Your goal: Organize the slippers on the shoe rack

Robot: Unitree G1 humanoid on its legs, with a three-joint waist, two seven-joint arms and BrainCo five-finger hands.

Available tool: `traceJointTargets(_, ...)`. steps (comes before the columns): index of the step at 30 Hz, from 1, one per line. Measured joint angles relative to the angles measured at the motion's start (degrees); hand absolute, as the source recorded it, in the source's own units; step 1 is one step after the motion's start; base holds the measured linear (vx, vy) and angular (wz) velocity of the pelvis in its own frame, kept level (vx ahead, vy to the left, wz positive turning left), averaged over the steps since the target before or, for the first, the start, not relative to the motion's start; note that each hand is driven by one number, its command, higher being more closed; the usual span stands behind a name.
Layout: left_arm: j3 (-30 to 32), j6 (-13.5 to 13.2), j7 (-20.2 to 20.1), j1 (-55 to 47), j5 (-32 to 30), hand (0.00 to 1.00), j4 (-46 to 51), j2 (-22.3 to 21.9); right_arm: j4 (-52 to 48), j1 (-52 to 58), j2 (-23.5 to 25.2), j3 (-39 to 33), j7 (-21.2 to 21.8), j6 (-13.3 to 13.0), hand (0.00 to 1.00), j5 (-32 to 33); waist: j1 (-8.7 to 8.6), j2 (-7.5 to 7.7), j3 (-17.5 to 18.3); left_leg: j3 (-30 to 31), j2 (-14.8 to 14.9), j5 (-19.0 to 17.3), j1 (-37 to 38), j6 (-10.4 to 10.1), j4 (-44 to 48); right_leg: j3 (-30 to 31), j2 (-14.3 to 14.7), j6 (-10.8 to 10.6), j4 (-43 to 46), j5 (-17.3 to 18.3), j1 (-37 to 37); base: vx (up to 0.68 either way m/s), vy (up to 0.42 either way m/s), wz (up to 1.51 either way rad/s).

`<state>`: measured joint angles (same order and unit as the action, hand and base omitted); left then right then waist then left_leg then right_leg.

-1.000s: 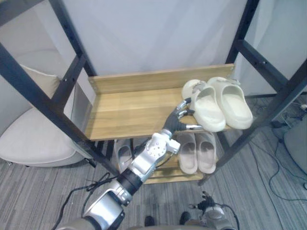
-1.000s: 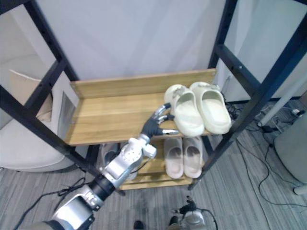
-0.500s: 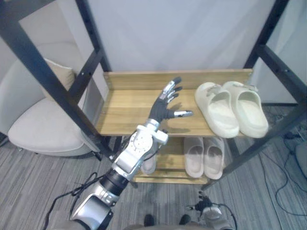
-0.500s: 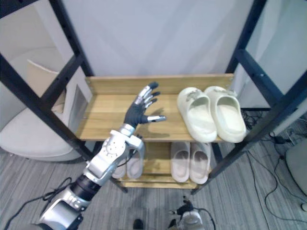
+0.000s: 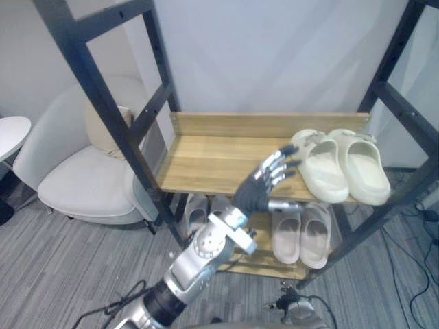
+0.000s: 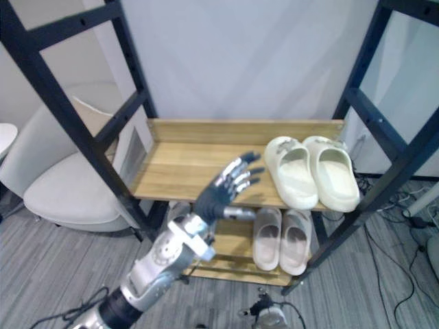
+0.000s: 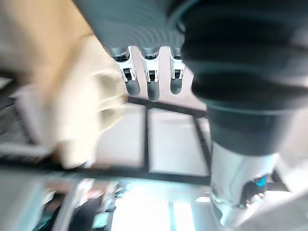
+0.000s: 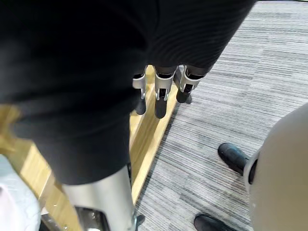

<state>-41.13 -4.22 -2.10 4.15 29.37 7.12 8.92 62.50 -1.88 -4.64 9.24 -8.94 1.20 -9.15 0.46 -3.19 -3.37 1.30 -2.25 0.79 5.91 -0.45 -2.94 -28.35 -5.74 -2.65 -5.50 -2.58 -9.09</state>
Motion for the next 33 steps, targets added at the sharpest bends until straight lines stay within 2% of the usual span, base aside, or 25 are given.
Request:
traceJointTargets(3,0.8,1.7,-1.1,-6.6,-0.1,0.0,-6.5,0.9,0.0,0.1,0.0,0.3,0.0,-0.1,0.0,-0.5,0.06,0.0,0.0,0.0,0.2,-0.1,0.1,0.0,-0.1,0.1,0.2,0.2,-0.1,0.3,-0.1,-0.08,0.027,-0.01)
traceJointTargets(7,3.9,2.7,-2.0,-11.8,-1.5,0.0,-15.6,0.8,0.0,0.3,0.1,0.4,0.0,-0.1,0.0,-2.1,0.42,0.39,-0.1,0.2,0.6,0.0,0.1,-0.2,-0.4,0.1,0.6,0.3,-0.1,0.4,-0.1,0.0,0.009,0.01)
traceJointTargets(8,6.1,3.0,-2.0,-12.8,-4.0,0.0,-21.0,0.3,-0.1,0.4,0.1,0.4,0.0,-0.1,0.0,-2.1,0.54,0.52,-0.2,0.7,0.7,0.1,0.1,-0.2,-0.3,0.0,0.8,0.4,-0.1,0.4,-0.1,0.02,0.016,0.04)
traceJointTargets(9,6.7,3.1,-1.9,-12.9,-5.0,0.0,-22.4,0.1,-0.1,0.5,0.1,0.4,0.0,-0.2,0.0,-2.1,0.56,0.55,-0.2,0.8,0.7,0.1,0.1,-0.2,-0.3,0.0,0.8,0.4,-0.1,0.4,-0.1,0.04,0.027,0.05)
traceJointTargets(10,9.7,3.2,-1.7,-13.0,-8.0,0.0,-28.8,-0.7,-0.3,0.8,0.1,0.2,0.0,-0.3,0.0,-2.1,0.93,0.69,-0.3,0.9,0.8,0.1,0.1,-0.3,-0.3,-0.1,0.9,0.5,-0.1,0.5,-0.2,0.03,0.017,0.03)
traceJointTargets(11,10.0,3.3,-1.6,-13.0,-8.2,0.0,-29.5,-0.8,-0.3,0.8,0.0,0.2,0.0,-0.4,0.0,-2.1,0.97,0.72,-0.3,0.9,0.8,0.1,0.1,-0.3,-0.3,-0.1,0.9,0.5,-0.1,0.5,-0.2,0.04,0.025,0.02)
traceJointTargets(13,14.6,3.2,-0.5,-13.0,-13.2,0.0,-37.4,-1.9,-0.4,1.2,0.1,-0.1,-0.1,-0.9,0.0,-2.1,1.32,1.25,-0.6,1.0,0.8,0.1,0.2,-0.3,-0.4,-0.2,1.0,0.6,-0.1,0.6,-0.2,0.06,0.035,0.01)
traceJointTargets(18,23.3,2.9,2.2,-13.0,-21.0,0.0,-49.1,-3.1,-0.6,1.6,0.2,-2.3,-0.2,-1.3,0.0,-2.1,1.51,2.38,-0.9,0.9,0.8,0.1,0.2,-0.4,-0.8,0.0,1.0,0.4,-0.1,0.7,0.0,0.07,0.04,0.0)
traceJointTargets(24,33.0,1.9,6.0,-10.7,-26.2,0.0,-57.5,-3.1,-0.6,1.6,1.2,-4.4,-0.2,-1.4,0.0,-2.1,1.86,3.43,-1.6,0.0,0.8,-0.3,0.3,-0.7,-0.9,1.0,1.1,0.2,0.0,0.8,0.2,0.09,0.044,-0.08)
traceJointTargets(27,35.5,2.0,8.0,-10.6,-27.2,0.0,-59.9,-3.2,-0.6,1.6,1.2,-4.7,-0.2,-1.5,0.0,-2.1,2.08,3.44,-1.6,-0.9,0.7,-0.8,0.3,-0.5,-0.9,2.1,1.0,0.1,0.2,0.9,1.0,0.08,0.045,-0.16)
traceJointTargets(33,38.7,1.9,9.7,-10.4,-28.1,0.0,-60.6,-4.2,-0.6,1.5,1.3,-4.7,-0.1,-1.6,0.0,-2.1,2.6,3.58,-1.9,-2.0,0.7,-1.1,0.5,0.0,-0.9,3.1,1.1,0.3,0.3,0.7,1.2,0.09,0.035,-0.1)
